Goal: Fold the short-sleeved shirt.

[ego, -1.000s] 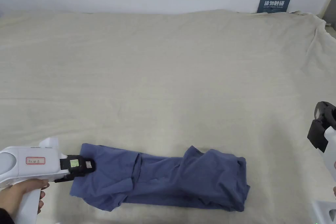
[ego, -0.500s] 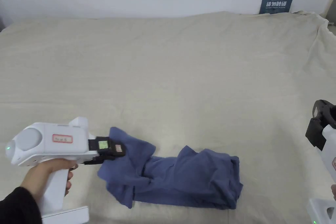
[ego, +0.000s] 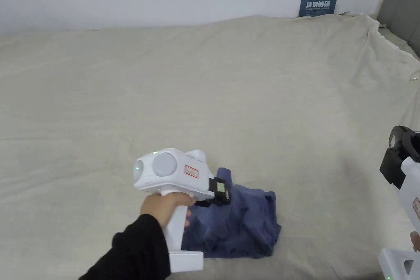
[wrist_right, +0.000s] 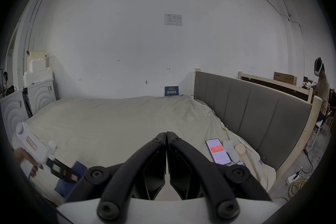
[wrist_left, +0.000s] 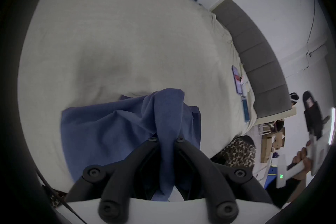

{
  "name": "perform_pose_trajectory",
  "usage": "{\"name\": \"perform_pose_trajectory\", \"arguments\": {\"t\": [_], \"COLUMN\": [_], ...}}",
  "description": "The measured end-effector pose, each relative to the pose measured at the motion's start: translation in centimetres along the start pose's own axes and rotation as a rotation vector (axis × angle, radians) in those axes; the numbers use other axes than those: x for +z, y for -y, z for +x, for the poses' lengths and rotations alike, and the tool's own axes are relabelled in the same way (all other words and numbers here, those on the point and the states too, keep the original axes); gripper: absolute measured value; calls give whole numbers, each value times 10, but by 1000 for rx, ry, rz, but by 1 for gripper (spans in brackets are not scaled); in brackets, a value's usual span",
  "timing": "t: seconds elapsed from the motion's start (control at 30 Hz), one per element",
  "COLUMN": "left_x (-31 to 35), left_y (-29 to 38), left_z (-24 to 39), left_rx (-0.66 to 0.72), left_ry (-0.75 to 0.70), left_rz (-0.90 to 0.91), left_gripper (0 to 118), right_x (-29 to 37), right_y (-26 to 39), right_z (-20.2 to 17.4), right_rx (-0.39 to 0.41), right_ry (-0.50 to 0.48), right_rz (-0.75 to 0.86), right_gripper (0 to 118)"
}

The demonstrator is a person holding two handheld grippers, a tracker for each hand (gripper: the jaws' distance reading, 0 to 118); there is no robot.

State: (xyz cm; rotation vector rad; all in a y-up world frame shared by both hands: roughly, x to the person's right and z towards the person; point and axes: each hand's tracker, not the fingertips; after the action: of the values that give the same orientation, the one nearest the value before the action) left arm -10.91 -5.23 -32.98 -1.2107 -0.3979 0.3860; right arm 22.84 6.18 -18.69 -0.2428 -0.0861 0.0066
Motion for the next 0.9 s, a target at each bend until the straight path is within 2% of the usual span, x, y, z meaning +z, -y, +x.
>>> {"name": "perform_pose_trajectory", "arguments": {"t": [0.13, 0.2, 0.3, 0.33, 0.43, 0.6, 0.7, 0.77, 0.9], "left_x": [-37, -53, -65, -66, -70, -50, -14, 17, 58], "left_y": [13, 21, 30, 35, 41, 43, 38, 35, 36], "left_z": [23, 33, 43, 48, 60, 69, 62, 55, 43], "left_rx": [1, -5, -22, -33, -110, -160, -102, -109, -192], "left_ry": [-32, -77, -124, -113, -89, -88, 16, 43, -70], "left_rz": [-35, -31, 7, 24, 52, 65, 211, 328, 511], "left_gripper": [10, 19, 52, 67, 91, 92, 92, 92, 91], "right_x": [1, 2, 2, 2, 3, 5, 5, 4, 5], "right_y": [2, 3, 4, 5, 5, 3, 1, -1, -4], "right_z": [3, 3, 2, 1, 0, -1, 0, 1, 0], "right_rx": [-2, 2, 3, 4, 7, 11, 11, 9, 11], "right_ry": [7, 9, 7, 7, 4, 3, 6, 8, 9], "right_rz": [-7, -10, -14, -16, -19, -16, -13, -8, 0], "right_gripper": [0, 0, 0, 0, 0, 0, 0, 0, 0]}}
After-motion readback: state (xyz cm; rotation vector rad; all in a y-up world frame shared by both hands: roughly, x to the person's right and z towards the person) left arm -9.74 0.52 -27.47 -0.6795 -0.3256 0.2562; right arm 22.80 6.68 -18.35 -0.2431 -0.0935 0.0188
